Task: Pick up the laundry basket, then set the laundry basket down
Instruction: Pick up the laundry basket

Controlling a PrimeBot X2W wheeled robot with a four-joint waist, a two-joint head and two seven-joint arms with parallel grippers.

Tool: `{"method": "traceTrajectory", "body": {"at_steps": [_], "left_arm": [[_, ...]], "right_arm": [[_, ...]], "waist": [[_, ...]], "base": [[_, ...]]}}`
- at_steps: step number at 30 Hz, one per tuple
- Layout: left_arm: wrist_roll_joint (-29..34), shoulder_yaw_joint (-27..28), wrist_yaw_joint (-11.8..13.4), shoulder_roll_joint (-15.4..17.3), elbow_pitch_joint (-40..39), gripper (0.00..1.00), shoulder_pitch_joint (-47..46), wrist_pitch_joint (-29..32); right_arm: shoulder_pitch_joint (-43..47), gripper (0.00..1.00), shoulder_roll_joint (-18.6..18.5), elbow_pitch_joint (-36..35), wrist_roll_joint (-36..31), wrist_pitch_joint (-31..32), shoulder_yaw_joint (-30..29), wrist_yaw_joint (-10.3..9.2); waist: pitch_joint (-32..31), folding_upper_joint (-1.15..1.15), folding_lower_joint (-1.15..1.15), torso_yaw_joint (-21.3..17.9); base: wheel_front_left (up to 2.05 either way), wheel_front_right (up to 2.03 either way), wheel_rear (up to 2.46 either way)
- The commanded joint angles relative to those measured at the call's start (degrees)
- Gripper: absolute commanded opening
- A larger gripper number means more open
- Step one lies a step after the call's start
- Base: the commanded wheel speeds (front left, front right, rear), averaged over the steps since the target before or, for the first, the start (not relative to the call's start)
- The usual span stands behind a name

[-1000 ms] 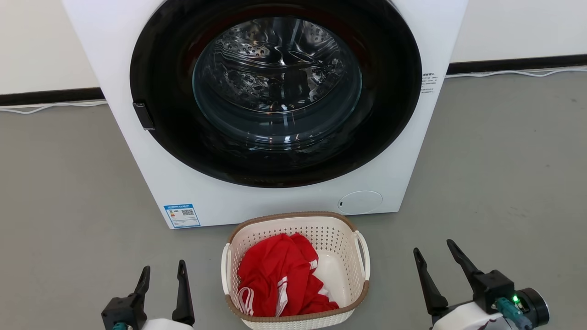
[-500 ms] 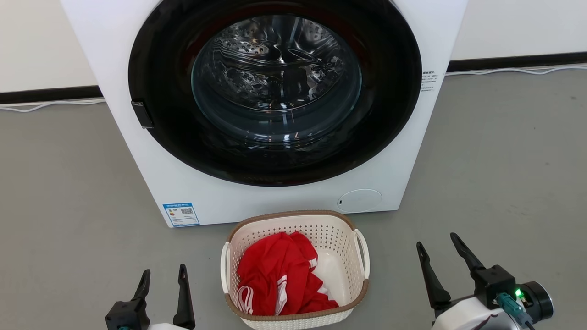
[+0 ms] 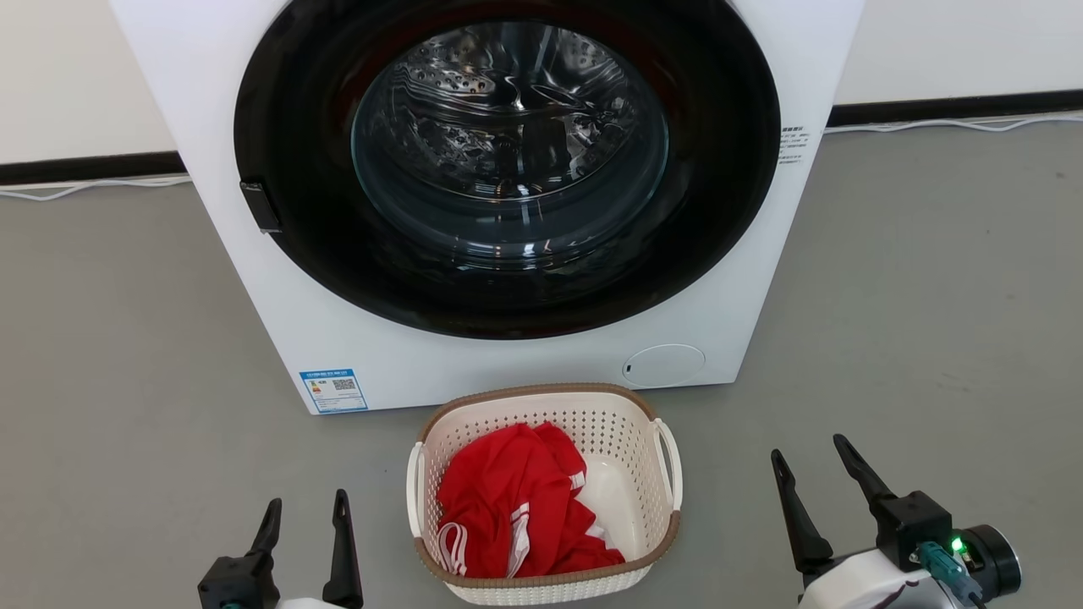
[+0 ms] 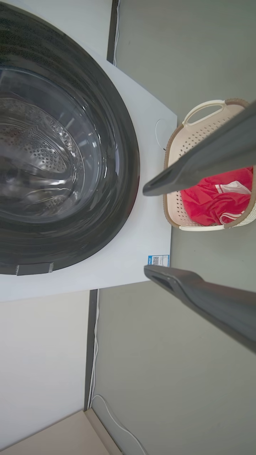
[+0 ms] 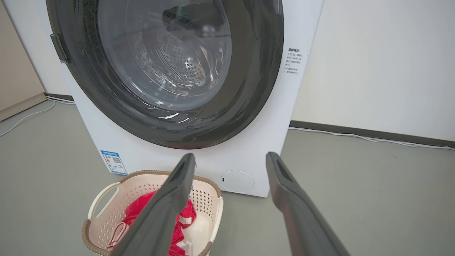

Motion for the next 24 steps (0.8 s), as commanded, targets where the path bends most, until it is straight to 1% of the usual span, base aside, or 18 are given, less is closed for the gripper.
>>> {"method": "traceTrajectory", "body": {"at_steps": [1,14,24], "left_arm": [[0.01,1.32,-0.12,0.46,-1.03,1.0,-2.01,-0.62],[-0.84,0.23,-0.94,0.46,1.78,1.0,-6.22,-0.62],[-0.86,-1.32,-2.26,0.46,6.18,1.0,-13.0,-0.62]], "right_arm": [[-2.68,1.0,-0.16,-0.65,-0.74,-0.8,0.98,0.35],[-7.33,1.0,0.38,4.56,-0.44,-0.8,0.39,0.35],[-14.53,1.0,0.56,11.32,0.79,-0.8,1.05,0.35]], "waist": [[0.21,0.0,0.0,0.06],[5.63,0.0,0.0,0.36],[13.53,0.0,0.0,0.31]], "base": [[0.0,0.0,0.0],[0.0,0.0,0.0],[0.0,0.0,0.0]]}}
